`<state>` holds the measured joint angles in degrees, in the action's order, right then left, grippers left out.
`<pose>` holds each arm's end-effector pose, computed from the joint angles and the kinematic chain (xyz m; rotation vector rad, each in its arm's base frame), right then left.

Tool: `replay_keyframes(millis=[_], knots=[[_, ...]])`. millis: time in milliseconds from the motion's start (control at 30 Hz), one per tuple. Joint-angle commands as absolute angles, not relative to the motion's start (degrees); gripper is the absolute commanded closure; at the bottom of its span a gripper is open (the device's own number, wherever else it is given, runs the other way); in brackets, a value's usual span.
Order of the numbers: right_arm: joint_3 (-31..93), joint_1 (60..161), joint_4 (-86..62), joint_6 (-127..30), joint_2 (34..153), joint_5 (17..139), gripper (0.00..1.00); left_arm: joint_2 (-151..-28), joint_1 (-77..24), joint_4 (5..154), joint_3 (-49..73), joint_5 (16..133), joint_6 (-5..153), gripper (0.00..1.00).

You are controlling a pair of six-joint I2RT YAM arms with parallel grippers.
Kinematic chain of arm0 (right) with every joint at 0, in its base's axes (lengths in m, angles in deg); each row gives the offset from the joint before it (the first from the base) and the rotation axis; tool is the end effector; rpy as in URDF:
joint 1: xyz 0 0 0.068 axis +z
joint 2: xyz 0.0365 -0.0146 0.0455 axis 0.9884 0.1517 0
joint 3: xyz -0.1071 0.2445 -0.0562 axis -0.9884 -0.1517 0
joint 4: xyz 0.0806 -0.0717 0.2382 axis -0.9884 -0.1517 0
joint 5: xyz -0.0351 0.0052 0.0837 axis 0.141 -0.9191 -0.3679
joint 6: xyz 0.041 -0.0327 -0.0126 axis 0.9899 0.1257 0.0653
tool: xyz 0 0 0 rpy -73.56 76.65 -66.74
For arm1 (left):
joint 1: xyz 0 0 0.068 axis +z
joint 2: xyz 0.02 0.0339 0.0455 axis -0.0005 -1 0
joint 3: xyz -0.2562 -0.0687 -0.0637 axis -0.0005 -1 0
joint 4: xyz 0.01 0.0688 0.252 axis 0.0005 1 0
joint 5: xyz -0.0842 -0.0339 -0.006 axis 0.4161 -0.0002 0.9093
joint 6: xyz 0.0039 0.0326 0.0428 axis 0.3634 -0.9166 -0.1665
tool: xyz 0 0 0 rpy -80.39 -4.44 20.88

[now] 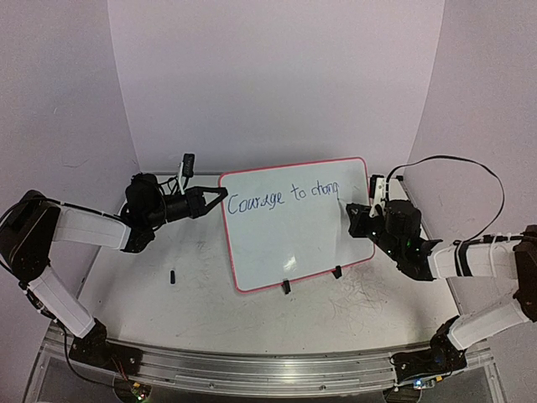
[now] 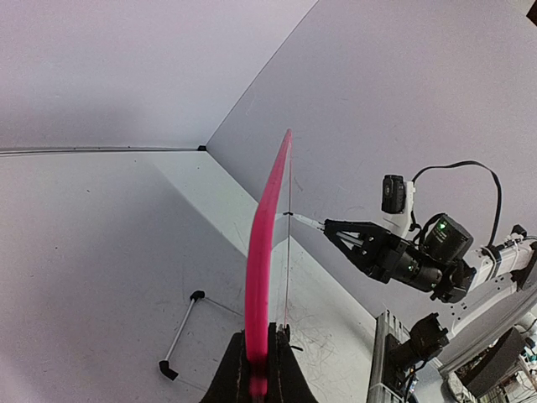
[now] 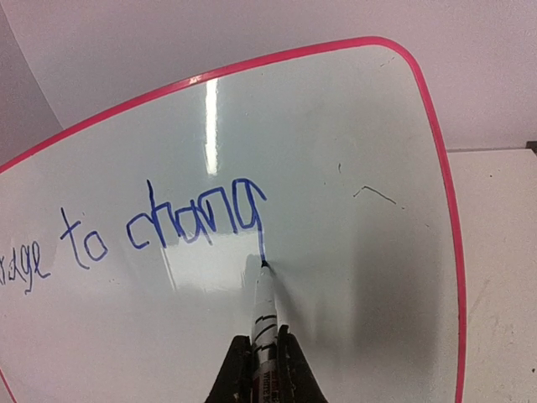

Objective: Write a sentence on the whiteboard

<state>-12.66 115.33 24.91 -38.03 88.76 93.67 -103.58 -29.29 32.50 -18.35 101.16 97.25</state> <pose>0.2375 0.1548 0.2262 -0.1498 1.7356 0.5511 0.2778 -0.1794 0.2374 0.4476 1.6636 -1.3187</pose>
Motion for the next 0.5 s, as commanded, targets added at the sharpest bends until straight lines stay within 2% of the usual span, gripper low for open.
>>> replay_keyframes(millis=[0,467], knots=[[-12.6,115.8,24.3,-38.4,88.4,91.6,1.0,-104.8,-31.8,39.2,-17.7,102.6,93.3,1.0],[-9.7,113.1,25.0,-39.7,84.2,92.4,1.0,-104.5,-31.8,39.5,-17.6,102.6,93.3,1.0]])
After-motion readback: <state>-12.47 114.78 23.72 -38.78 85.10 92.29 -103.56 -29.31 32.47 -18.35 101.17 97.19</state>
